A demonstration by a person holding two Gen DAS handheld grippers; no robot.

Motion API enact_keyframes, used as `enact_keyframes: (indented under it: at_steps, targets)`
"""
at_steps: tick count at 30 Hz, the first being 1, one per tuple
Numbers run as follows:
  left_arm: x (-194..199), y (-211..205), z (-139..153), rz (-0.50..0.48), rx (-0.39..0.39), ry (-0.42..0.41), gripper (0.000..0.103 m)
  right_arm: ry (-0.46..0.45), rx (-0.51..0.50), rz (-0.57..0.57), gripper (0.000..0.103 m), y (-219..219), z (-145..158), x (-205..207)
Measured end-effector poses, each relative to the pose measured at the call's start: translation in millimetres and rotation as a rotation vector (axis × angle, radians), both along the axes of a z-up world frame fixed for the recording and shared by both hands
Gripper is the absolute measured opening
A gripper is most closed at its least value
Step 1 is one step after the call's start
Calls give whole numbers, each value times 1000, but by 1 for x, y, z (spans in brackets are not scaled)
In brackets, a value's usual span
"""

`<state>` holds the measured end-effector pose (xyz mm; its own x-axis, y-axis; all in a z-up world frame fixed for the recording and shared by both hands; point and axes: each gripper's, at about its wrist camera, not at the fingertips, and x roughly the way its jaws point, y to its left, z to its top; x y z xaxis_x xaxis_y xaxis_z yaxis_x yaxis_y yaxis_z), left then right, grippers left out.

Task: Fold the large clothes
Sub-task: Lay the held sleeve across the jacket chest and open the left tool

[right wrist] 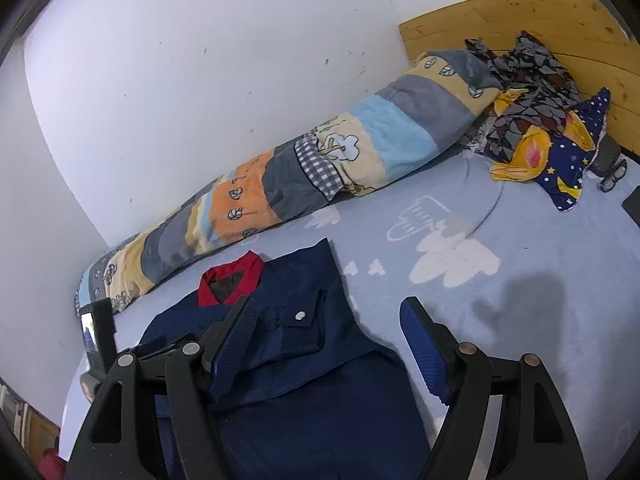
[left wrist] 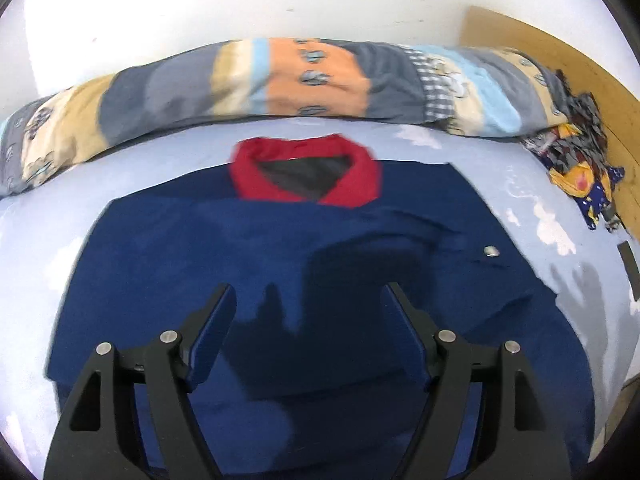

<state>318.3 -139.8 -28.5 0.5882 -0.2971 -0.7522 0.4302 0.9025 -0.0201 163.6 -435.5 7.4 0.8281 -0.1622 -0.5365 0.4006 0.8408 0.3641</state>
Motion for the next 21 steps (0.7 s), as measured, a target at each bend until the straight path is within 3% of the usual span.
enact_keyframes:
  at_steps: [4, 7, 8, 10, 12, 14, 15, 17, 19, 21]
  targets:
    - [16, 44, -26, 141, 147, -4, 74, 56, -2, 54, 77, 12, -14, 29]
    - [34, 96, -59, 285, 201, 100, 75, 115, 10, 100, 77, 20, -31, 55]
    - [36, 113, -69, 301, 193, 141, 77, 132, 4, 113, 76, 22, -37, 63]
    - [34, 133, -75, 325, 169, 144, 98, 178, -13, 154, 77, 30, -51, 87]
    - [32, 147, -75, 335, 113, 188, 98, 230, -18, 212, 74, 37, -69, 108]
    - [23, 153, -67, 357, 109, 170, 97, 331, -44, 232, 77, 39, -95, 130]
    - [18, 156, -62, 361, 111, 151, 97, 436, -32, 254, 71, 38, -116, 143]
    - [6, 163, -51, 347, 90, 113, 97, 540, -16, 227, 61, 34, -137, 147]
    - [-9, 166, -42, 334, 90, 95, 97, 526, 7, 204, 60, 32, -130, 143]
    - [-32, 170, -35, 312, 71, 71, 97, 441, -30, 222, 63, 40, -104, 135]
